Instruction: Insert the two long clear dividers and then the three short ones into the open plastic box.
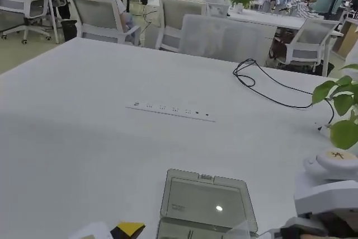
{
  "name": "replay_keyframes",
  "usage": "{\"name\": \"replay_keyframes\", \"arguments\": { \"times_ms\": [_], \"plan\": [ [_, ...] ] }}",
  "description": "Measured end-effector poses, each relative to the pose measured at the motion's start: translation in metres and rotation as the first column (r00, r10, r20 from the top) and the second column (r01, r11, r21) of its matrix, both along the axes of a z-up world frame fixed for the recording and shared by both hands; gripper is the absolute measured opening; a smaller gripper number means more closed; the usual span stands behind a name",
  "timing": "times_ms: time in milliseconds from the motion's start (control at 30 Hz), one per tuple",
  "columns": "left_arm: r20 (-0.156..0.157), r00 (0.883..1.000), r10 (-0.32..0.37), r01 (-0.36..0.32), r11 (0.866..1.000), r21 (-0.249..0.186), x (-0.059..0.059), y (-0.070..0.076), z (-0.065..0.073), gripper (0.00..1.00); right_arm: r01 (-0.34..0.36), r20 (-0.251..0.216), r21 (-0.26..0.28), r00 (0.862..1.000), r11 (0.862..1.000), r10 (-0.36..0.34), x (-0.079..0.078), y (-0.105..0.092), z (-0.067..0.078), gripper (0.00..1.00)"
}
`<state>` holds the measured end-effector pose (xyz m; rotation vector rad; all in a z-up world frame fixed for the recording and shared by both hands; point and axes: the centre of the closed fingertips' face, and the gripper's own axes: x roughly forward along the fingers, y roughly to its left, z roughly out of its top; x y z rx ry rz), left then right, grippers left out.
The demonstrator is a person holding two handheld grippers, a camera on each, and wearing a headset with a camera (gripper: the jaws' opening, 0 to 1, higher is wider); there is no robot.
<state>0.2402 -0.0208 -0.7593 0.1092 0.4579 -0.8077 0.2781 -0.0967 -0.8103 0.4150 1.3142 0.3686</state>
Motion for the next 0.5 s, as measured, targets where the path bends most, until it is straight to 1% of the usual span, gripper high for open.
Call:
{"name": "replay_keyframes", "arguments": {
  "times_ms": [33,167,233,400,467,500],
  "plan": [
    [-0.001,1.000,0.002,-0.002,1.000,-0.001,0.0003,0.0002,-0.0002,0.96,0.003,-0.007,-0.004,1.000,1.000,-0.003,-0.0001,-0.0006,-0.0012,0.06],
    [-0.004,1.000,0.007,-0.007,1.000,-0.004,0.0013,0.0004,-0.0010,0.96,-0.001,-0.004,-0.014,1.000,1.000,0.000,0.0005,-0.0016,-0.0028,0.06],
    [-0.007,1.000,0.008,-0.008,1.000,-0.004,0.0017,0.0004,-0.0017,0.96,0.005,-0.006,-0.007,1.000,1.000,-0.005,0.0008,-0.0009,-0.0032,0.06],
    [-0.009,1.000,0.006,-0.006,1.000,-0.005,0.0021,0.0000,-0.0026,0.96,0.003,-0.012,-0.007,1.000,1.000,-0.003,0.0006,-0.0013,-0.0036,0.06],
    [-0.013,1.000,0.008,-0.008,1.000,-0.004,0.0024,0.0004,-0.0033,0.95,-0.004,-0.013,-0.012,1.000,1.000,0.003,0.0008,-0.0013,-0.0036,0.06],
    [-0.014,1.000,0.008,-0.008,1.000,-0.003,0.0026,0.0005,-0.0037,0.95,-0.011,-0.012,-0.023,1.000,1.000,0.010,0.0006,-0.0016,-0.0040,0.06]
  ]
}}
